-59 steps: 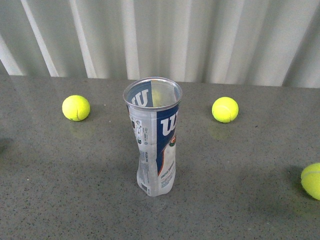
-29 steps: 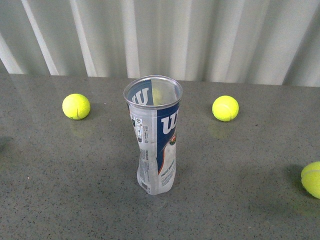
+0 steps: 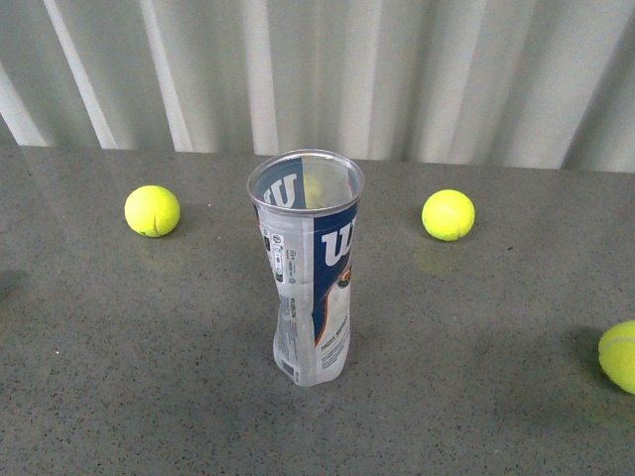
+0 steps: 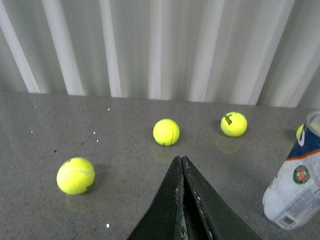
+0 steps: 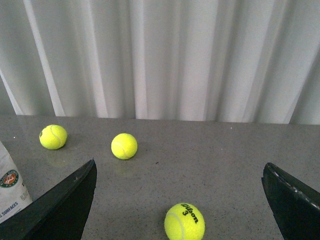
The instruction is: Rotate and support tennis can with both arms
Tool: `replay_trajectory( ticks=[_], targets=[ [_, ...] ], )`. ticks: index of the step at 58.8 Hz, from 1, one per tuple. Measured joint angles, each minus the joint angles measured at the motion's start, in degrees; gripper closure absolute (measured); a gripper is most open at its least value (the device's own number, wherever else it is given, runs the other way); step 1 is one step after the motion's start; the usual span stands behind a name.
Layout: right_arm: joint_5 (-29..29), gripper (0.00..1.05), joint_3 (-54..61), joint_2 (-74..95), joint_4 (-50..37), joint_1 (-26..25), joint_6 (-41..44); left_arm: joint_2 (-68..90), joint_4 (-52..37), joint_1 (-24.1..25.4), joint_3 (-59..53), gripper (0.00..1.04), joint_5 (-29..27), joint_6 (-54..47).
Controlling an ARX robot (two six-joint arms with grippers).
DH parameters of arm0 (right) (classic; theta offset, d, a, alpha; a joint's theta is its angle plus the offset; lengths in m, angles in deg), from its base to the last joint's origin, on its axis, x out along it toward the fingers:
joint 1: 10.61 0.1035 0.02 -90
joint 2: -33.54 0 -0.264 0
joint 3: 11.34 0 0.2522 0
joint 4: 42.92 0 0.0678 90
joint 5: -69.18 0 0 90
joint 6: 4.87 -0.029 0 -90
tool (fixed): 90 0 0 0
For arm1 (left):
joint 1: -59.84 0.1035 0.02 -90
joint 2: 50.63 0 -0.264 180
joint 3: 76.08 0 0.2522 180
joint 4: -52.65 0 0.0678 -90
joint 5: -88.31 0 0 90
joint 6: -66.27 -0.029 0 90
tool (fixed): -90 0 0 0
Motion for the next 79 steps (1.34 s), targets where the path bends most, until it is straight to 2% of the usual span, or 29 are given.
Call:
replay_trajectory(
  ticks=[4, 29, 61, 79],
  targets=[
    [-0.07, 0.07, 0.0, 0.0, 0.0, 0.0, 0.0, -4.85, 3.61, 0.0, -0.77, 1.01, 0.02, 0.13],
    [-0.04, 0.07, 0.0, 0.0, 0.0, 0.02, 0.0, -6.62, 3.61, 0.0, -0.79, 1.01, 0.07, 0.07],
    [-0.04, 0.07, 0.0, 0.0, 0.0, 0.02, 0.0, -6.67, 3.61, 0.0, -0.79, 0.06, 0.07, 0.07],
    [-0.04, 0.07, 0.0, 0.0, 0.0, 0.0, 0.0, -6.67, 3.61, 0.0, -0.79, 0.07, 0.07, 0.04]
  ],
)
